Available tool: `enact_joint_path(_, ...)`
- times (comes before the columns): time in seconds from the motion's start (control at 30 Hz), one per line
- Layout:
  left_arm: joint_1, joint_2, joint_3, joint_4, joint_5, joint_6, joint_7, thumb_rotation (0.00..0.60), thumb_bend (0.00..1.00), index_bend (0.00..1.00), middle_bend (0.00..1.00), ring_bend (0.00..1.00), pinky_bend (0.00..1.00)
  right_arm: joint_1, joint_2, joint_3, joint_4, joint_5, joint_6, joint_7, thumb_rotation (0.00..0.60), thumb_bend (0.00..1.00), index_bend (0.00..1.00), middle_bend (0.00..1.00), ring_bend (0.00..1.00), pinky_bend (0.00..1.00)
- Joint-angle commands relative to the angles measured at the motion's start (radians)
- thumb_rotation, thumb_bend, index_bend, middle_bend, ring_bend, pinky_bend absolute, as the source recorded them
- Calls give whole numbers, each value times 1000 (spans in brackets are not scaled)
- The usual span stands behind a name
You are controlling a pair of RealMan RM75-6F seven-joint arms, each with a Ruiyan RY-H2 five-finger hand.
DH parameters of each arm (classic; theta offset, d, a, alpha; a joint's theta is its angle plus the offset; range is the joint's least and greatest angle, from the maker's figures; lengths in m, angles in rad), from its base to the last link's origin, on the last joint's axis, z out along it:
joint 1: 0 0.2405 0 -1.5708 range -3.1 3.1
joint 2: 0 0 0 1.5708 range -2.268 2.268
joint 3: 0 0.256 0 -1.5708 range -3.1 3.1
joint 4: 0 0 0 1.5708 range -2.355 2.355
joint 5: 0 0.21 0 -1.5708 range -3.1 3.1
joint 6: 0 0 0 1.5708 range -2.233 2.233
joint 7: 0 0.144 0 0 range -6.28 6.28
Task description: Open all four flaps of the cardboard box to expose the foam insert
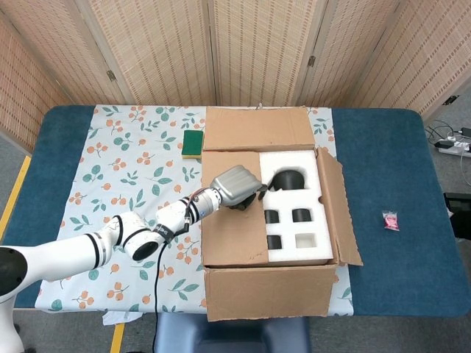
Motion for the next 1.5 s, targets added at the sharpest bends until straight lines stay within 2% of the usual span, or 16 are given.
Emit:
enact_joint_path(0.03,-12,-15,1,17,-2,0,-9,600,858,418,1000,1000,1000,3,0,-5,4,-10,-5,8,232,578,102,0,0,0)
enact_joint_path(0.37,-44,-31,8,34,-8,8,-11,600,856,418,1000,1000,1000,0,-1,-4,16,-10,-1,26,232,578,102,0,0,0)
enact_joint_path(0.87,-56,-34,55,40,-48,32,32,600,859,513,1000,1000,1000,-2,-3,-5,21,-15,2,29,232,578,102,0,0,0)
enact_joint_path(1.1,-63,-26,70,30,-62,40,51,600,864,524,1000,1000,1000,-6,-1,-4,18,-13,6,28,232,577,102,0,0,0)
enact_joint_path(1.5,-66,20,73,-44,-106,99,108,600,867,538,1000,1000,1000,3,-2,-10,11,-20,-11,19,233,578,102,0,0,0)
